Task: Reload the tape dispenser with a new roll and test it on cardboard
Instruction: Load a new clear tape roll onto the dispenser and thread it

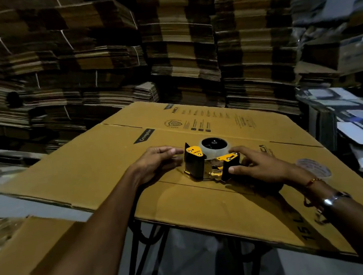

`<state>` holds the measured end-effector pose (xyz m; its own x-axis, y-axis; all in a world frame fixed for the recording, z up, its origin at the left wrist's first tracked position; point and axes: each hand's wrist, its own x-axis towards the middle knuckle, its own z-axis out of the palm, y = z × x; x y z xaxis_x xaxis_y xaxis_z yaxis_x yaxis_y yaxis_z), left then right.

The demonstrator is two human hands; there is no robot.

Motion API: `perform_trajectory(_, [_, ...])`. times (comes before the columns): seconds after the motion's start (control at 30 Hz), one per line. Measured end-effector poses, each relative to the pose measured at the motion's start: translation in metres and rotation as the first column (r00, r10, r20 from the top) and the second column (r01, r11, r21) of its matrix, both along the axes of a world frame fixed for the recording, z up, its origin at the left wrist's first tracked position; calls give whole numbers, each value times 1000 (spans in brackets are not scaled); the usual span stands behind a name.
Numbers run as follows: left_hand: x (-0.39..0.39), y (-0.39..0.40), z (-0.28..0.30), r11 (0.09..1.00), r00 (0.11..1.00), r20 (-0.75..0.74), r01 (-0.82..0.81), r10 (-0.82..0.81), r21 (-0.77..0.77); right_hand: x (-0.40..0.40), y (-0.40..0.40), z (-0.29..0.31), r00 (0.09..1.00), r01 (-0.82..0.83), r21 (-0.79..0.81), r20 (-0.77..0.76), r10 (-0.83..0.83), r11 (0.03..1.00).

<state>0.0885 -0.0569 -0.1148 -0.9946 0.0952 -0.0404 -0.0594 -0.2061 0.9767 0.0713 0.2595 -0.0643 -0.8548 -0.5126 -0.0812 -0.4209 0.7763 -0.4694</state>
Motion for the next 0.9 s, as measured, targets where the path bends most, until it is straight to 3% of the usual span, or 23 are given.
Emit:
perform_trajectory(0.1, [6, 0, 2, 954, 962, 5, -270, 271, 133, 1, -3, 1, 994, 65, -76, 96, -57, 995])
perform_trajectory(0.2, [19, 4, -1, 878, 878, -59, -477, 474, -44, 2, -5, 3, 965, 109, -170, 257, -63, 979])
perform_trajectory(0.3, [41, 5, -10, 817, 863, -229, -502, 451, -285, 4, -6, 4, 924, 157, -231, 377, -60, 960])
perform_trajectory(0.4, [53, 5, -16, 758, 884, -334, -456, 326, -466, 3, -5, 5, 890, 165, -254, 455, -33, 953])
perform_trajectory(0.53, [44, 7, -14, 683, 937, -296, -341, 187, -646, -6, -5, 11, 870, 138, -249, 493, 3, 959])
perform_trajectory(0.7, [20, 3, -4, 821, 993, -115, -71, 7, -566, -20, -1, 7, 777, 128, -286, 624, 83, 950])
perform_trajectory(0.83, [5, -5, 0, 832, 990, -43, 86, -131, -548, -27, 4, -7, 647, 199, -366, 746, 159, 909])
perform_trajectory(0.9, [3, -6, 6, 848, 995, -8, 85, -104, -523, -29, 6, -12, 599, 244, -404, 778, 191, 882])
